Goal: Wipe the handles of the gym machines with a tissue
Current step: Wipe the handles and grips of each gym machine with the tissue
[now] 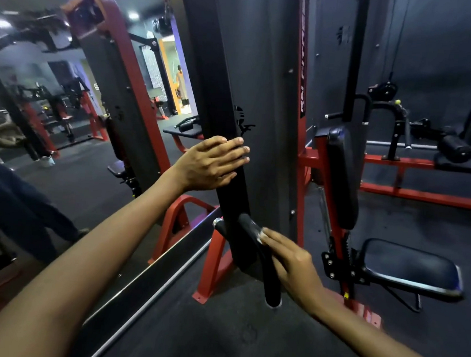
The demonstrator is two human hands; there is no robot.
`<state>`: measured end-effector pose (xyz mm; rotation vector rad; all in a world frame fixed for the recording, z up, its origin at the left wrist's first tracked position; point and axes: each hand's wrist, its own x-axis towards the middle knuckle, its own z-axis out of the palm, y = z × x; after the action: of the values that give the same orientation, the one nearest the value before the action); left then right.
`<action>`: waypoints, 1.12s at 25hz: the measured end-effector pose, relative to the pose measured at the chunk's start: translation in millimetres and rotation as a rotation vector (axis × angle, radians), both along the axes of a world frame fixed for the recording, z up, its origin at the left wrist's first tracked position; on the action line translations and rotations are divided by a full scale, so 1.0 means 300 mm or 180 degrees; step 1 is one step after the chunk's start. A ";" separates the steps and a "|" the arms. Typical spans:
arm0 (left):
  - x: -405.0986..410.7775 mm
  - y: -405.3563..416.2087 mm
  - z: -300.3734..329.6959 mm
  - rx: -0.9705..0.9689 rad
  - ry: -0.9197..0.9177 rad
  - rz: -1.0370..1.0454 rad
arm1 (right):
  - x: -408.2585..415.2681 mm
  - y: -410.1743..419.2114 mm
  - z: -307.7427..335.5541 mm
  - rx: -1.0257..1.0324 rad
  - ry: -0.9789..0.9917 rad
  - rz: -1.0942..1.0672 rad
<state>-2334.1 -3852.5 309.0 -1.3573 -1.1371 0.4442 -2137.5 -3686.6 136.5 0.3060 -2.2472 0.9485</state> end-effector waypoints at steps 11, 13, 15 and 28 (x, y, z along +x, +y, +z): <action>0.048 0.028 -0.056 0.0421 -0.0446 0.0213 | 0.047 -0.049 -0.027 -0.0135 -0.0125 -0.0118; 0.055 0.040 -0.073 0.0592 -0.0638 0.0269 | -0.012 -0.031 0.023 -0.0153 -0.0194 -0.0037; 0.061 0.045 -0.080 0.0696 -0.0727 0.0338 | -0.140 -0.003 0.141 -0.0229 -0.0706 0.0037; 0.089 0.053 -0.118 0.1036 -0.0937 0.0471 | -0.171 -0.078 0.152 0.2245 0.0440 0.0078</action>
<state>-2307.5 -3836.7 273.5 -1.0782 -1.4882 0.1548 -2188.8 -3709.9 182.2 0.6817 -2.3774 0.1024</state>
